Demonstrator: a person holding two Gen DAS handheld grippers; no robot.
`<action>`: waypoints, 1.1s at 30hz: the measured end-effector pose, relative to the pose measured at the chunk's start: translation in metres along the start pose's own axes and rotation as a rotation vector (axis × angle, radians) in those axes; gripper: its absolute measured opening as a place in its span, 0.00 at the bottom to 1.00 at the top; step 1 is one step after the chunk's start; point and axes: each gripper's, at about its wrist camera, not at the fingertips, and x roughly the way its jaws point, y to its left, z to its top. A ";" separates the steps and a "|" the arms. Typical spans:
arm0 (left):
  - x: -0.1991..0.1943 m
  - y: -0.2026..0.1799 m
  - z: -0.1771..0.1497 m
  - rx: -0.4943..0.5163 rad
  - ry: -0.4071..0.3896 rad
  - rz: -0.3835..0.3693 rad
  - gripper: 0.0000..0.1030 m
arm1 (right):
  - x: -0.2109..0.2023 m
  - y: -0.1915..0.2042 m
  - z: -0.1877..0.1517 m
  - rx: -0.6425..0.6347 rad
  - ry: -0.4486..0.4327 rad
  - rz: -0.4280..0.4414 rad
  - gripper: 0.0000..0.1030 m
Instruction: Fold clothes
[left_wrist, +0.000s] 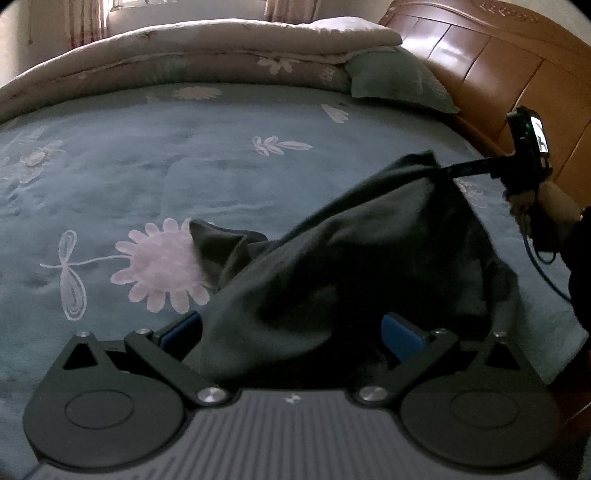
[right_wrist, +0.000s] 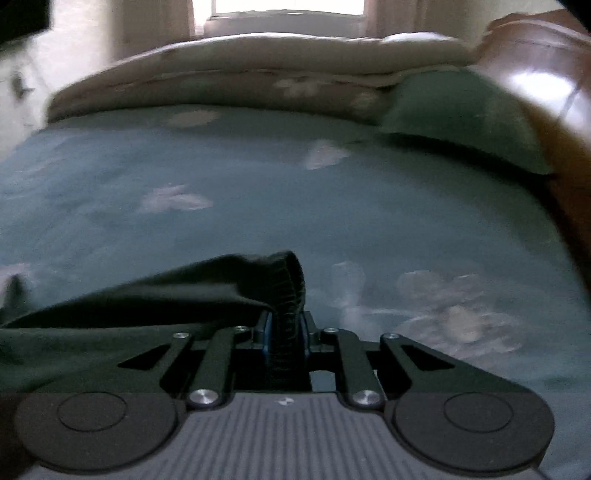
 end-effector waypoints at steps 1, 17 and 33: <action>-0.001 0.001 0.000 0.000 -0.001 0.002 0.99 | 0.004 -0.007 0.002 0.005 0.004 -0.029 0.17; 0.004 0.008 0.001 -0.021 0.010 -0.008 0.99 | 0.020 -0.081 -0.013 0.275 0.088 0.033 0.49; 0.026 0.006 0.015 0.018 0.025 -0.078 0.99 | -0.085 -0.057 -0.166 0.645 0.166 0.110 0.51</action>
